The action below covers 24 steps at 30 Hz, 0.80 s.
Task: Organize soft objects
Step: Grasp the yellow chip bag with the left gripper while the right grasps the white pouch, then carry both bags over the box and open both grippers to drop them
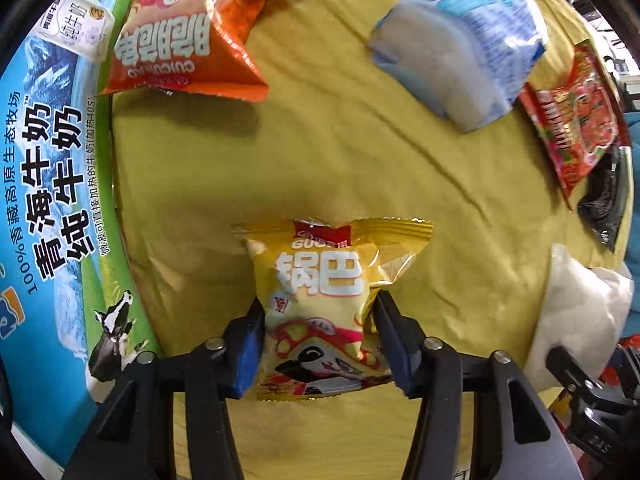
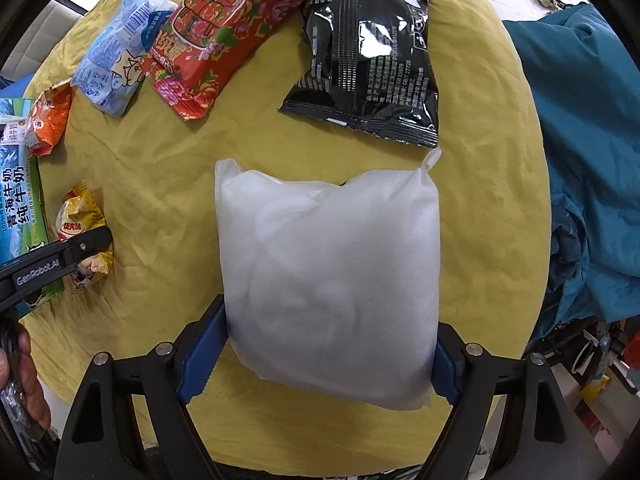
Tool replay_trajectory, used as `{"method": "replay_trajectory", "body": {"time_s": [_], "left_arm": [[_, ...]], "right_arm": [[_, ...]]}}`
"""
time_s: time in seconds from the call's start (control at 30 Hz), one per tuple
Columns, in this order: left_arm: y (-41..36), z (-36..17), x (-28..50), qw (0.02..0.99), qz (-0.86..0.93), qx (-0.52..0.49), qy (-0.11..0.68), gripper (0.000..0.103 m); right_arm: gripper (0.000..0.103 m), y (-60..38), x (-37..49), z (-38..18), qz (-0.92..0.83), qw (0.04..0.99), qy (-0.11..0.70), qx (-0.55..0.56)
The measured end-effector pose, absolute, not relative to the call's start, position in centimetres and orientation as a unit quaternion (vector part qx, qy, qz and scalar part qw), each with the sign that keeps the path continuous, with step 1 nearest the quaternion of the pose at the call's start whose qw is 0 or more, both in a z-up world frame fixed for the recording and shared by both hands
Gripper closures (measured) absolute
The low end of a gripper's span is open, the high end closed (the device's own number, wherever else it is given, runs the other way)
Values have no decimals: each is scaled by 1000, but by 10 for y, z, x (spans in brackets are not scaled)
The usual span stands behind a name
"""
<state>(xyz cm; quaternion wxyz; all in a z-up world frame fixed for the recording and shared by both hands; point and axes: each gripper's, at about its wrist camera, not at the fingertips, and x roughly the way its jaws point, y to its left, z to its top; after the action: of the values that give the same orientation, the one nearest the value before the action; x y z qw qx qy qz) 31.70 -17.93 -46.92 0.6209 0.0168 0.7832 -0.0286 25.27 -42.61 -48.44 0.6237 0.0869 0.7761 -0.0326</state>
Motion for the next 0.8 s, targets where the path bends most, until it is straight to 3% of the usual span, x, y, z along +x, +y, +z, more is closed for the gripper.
{"method": "replay_trajectory", "body": {"time_s": [0.4,0.8], "left_arm": [[-194,-423,287,651,-45,14,758,62],[-186,-377,243,666,-53,5,744,62]], "right_arm": [[31,-430,243,-475,-38,641,756,129],[31,-412,237,-475,-41,639,761,107]]}}
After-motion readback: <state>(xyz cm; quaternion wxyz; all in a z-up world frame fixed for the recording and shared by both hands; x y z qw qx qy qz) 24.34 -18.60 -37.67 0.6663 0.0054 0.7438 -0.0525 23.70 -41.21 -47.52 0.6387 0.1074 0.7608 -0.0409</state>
